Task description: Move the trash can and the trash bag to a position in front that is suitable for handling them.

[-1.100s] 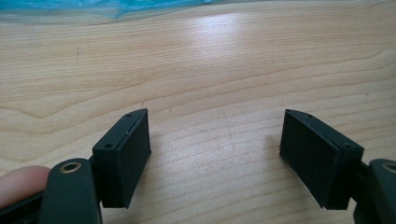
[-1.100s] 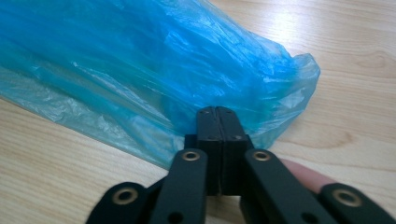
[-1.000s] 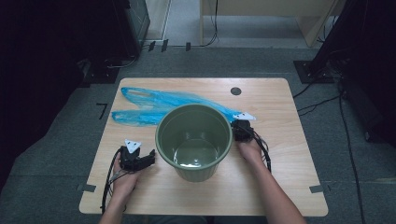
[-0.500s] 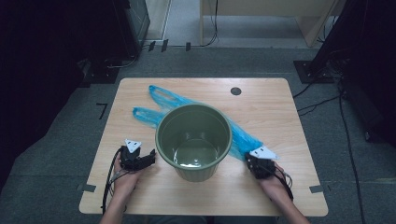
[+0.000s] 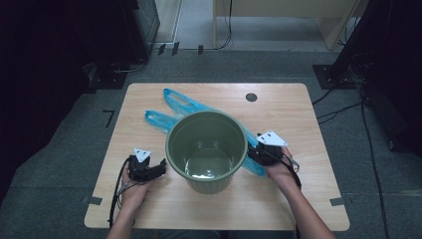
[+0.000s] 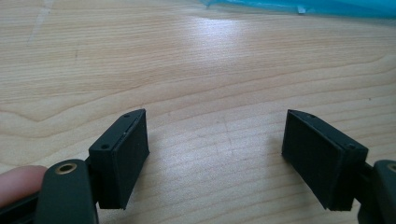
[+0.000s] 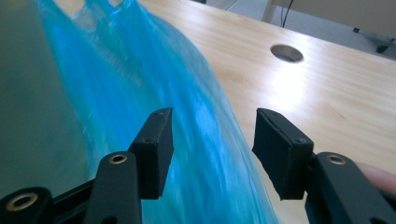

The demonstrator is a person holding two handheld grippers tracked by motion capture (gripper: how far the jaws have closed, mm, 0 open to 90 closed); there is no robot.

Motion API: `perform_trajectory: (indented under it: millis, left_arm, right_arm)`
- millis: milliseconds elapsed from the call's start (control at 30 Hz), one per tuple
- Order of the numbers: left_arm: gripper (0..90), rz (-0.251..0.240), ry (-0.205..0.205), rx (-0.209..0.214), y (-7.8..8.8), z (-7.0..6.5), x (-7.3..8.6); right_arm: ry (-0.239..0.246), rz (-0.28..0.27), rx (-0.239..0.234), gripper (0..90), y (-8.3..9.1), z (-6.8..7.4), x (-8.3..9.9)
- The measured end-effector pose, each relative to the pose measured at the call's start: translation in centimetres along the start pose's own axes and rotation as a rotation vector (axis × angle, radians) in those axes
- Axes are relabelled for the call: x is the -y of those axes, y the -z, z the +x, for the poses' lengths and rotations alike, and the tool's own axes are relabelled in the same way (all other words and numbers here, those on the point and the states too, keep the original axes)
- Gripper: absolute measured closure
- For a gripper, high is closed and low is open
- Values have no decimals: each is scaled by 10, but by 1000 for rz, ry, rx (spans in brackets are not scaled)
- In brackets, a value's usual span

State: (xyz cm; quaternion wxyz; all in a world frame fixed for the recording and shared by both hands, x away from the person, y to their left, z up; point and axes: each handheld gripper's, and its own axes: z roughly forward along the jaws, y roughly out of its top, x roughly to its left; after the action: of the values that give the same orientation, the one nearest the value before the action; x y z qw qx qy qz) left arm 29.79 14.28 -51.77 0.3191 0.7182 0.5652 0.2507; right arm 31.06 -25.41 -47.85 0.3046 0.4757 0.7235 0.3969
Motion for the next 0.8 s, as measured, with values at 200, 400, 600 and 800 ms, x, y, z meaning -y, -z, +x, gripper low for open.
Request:
perform_trajectory:
  millis: [200,400,600,800]
  left_arm:
    - [221,0,-1,0,0,0,0]
    - [221,0,-1,0,0,0,0]
    - [222,0,-3,0,0,0,0]
    - [221,0,-1,0,0,0,0]
  right_arm:
    - [-73,52,-56,489,-40,-6,3]
    - [-153,105,-50,509,-34,-15,25]
    - [-97,190,33,462,6,1,50]
    - [-78,197,43,421,58,23,67]
